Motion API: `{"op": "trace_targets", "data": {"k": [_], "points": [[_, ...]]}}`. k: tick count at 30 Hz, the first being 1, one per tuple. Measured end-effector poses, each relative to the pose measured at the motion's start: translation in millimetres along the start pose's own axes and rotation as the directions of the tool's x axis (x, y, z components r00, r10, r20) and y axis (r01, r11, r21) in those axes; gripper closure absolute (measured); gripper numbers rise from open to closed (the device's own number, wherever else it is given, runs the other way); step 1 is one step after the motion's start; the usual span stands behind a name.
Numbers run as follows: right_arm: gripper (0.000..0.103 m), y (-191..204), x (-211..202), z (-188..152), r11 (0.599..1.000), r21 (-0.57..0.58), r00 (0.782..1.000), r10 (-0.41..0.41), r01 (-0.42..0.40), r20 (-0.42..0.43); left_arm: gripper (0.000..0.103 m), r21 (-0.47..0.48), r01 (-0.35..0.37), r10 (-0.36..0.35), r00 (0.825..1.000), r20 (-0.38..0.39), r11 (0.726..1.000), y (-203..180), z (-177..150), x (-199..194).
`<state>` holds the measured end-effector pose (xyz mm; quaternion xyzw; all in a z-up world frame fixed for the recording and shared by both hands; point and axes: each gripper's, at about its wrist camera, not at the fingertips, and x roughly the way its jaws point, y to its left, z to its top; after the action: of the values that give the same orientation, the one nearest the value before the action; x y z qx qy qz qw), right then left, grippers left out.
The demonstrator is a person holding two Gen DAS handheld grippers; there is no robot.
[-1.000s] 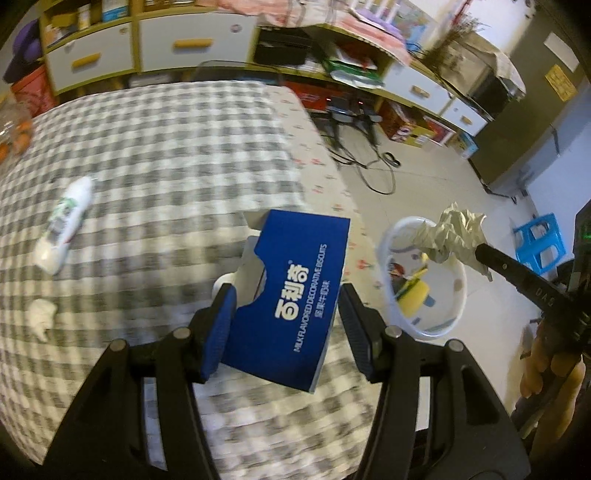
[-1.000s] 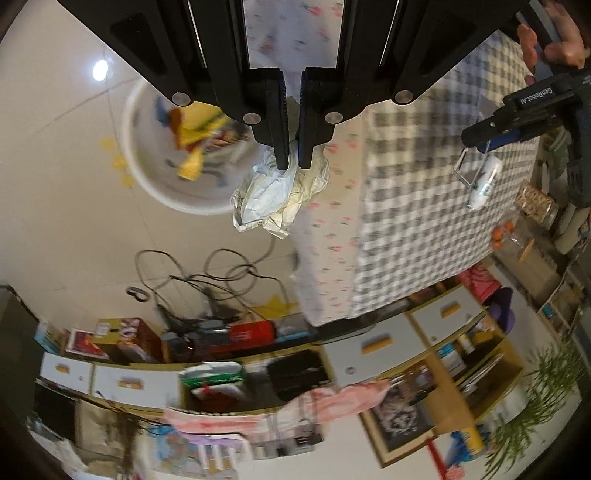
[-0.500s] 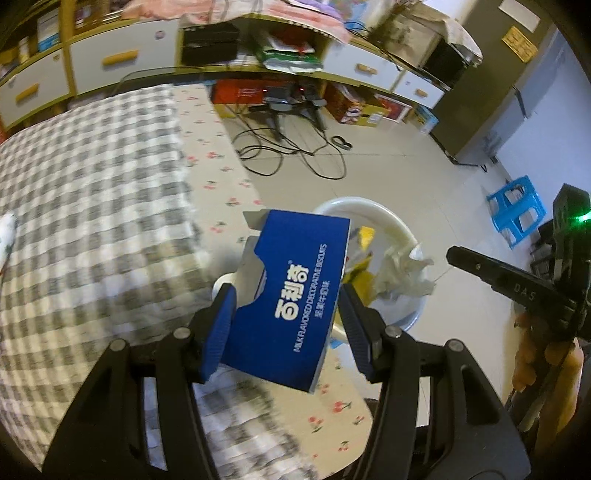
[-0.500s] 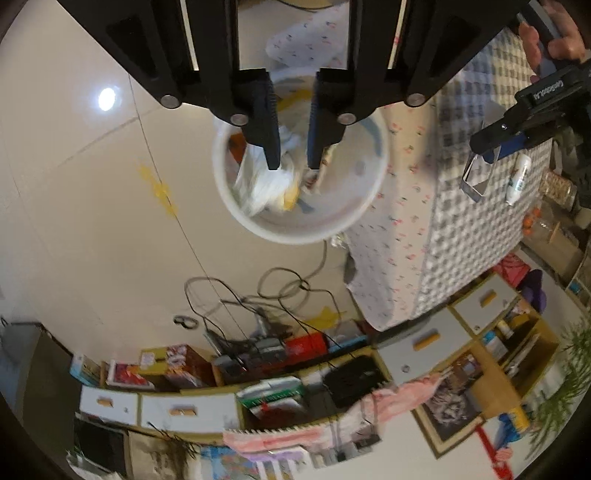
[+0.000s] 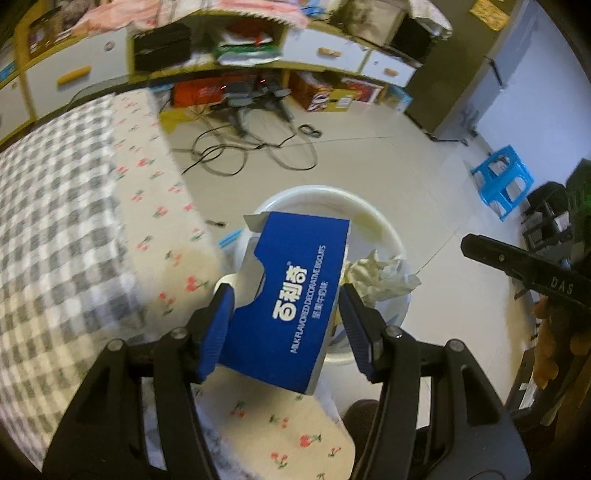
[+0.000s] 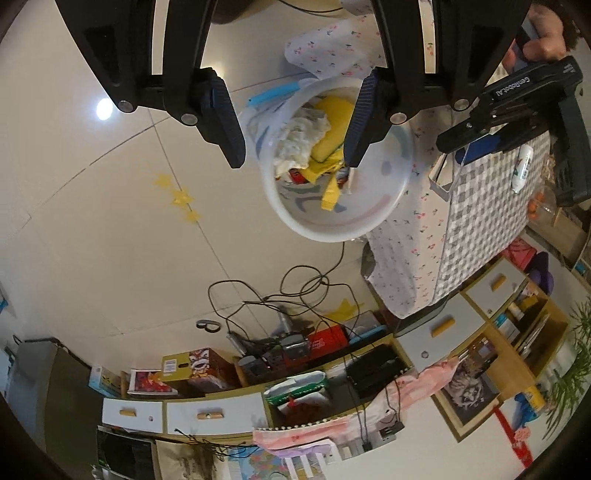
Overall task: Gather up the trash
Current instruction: 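Carry the tissue and blue box over the bin and open both tools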
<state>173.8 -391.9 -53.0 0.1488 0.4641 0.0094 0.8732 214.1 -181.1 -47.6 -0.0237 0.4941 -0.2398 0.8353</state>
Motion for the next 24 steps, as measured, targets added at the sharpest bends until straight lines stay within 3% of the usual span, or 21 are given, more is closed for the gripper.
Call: {"op": "trace_targets", "data": {"k": [5,15,24], "points": [[0.045,-8,-1,-1,1.000,0.018,1.000,-0.012,0.012,-0.002,0.018,-0.019,-0.001,0.001,1.000,0.007,1.000,3,4,7],[0.042,-8,-4,-2,1.000,0.018,1.000,-0.013,0.013,0.001,0.012,-0.036,-0.069,0.070,0.997,0.029,0.997,17,-2,-9],[0.038,20,1,0,0.999,-0.030,1.000,-0.012,0.012,0.001,0.011,-0.096,-0.129,0.133,0.990,0.042,0.987,52,-14,-41]]}}
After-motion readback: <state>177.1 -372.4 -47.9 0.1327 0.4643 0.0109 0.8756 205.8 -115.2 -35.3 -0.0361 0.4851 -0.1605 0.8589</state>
